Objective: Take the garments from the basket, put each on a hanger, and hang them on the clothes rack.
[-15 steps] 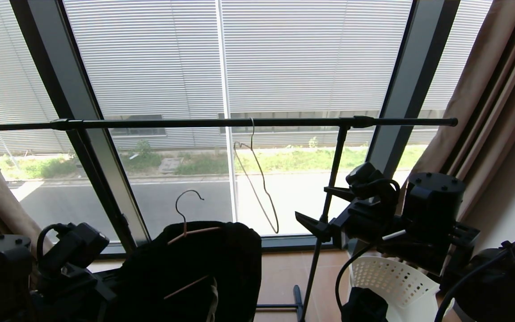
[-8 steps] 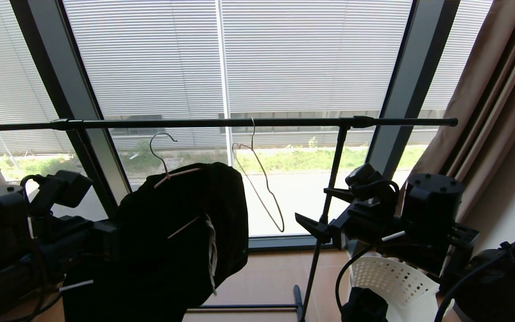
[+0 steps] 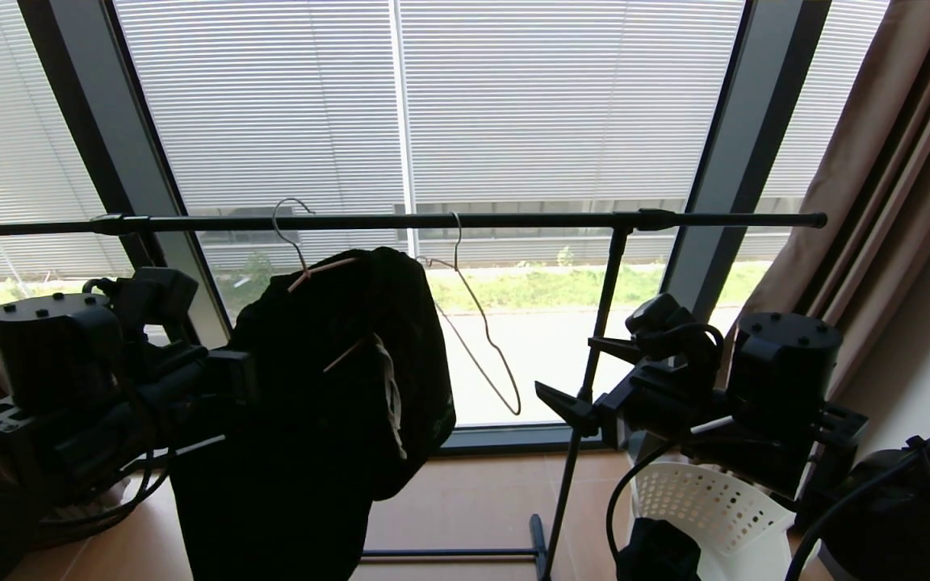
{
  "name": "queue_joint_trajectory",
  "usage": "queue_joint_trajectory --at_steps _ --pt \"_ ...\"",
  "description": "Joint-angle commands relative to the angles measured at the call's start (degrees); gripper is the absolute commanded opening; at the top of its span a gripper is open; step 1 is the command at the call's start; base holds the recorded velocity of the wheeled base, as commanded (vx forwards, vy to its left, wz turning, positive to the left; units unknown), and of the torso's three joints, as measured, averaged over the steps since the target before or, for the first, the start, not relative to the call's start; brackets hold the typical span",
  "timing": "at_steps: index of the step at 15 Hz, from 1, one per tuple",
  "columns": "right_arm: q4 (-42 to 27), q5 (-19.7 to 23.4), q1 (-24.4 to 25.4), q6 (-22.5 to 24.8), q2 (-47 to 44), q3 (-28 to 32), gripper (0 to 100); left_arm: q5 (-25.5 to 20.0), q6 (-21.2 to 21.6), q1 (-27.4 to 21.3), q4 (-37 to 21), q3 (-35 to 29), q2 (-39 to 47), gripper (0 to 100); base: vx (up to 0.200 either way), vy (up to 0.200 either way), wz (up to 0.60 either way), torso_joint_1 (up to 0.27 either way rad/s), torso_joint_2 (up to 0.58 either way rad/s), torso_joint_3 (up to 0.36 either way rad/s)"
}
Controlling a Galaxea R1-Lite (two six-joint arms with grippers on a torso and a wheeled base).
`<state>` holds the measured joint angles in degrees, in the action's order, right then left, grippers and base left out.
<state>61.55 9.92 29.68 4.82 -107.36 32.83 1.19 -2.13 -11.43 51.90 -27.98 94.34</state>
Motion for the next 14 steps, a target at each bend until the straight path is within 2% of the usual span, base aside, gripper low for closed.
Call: queue_joint_trajectory --at_steps 1,7,14 --pt "0.1 0.0 0.0 0.0 0.0 0.0 100 3.0 -0.2 -2.0 6.1 -1.6 8.9 0 0.0 0.0 0.0 0.0 0.0 0.0" --pt "0.0 0.0 0.0 0.0 -0.2 0.3 100 6.0 -0.2 -3.9 6.8 -7.4 15.1 0 0.0 0.0 0.0 0.0 0.0 0.0" --pt "0.1 -0.1 0.0 0.0 -0.2 0.4 100 6.9 -1.3 -4.4 6.8 -13.1 18.1 0 0.0 0.0 0.0 0.0 0.0 0.0"
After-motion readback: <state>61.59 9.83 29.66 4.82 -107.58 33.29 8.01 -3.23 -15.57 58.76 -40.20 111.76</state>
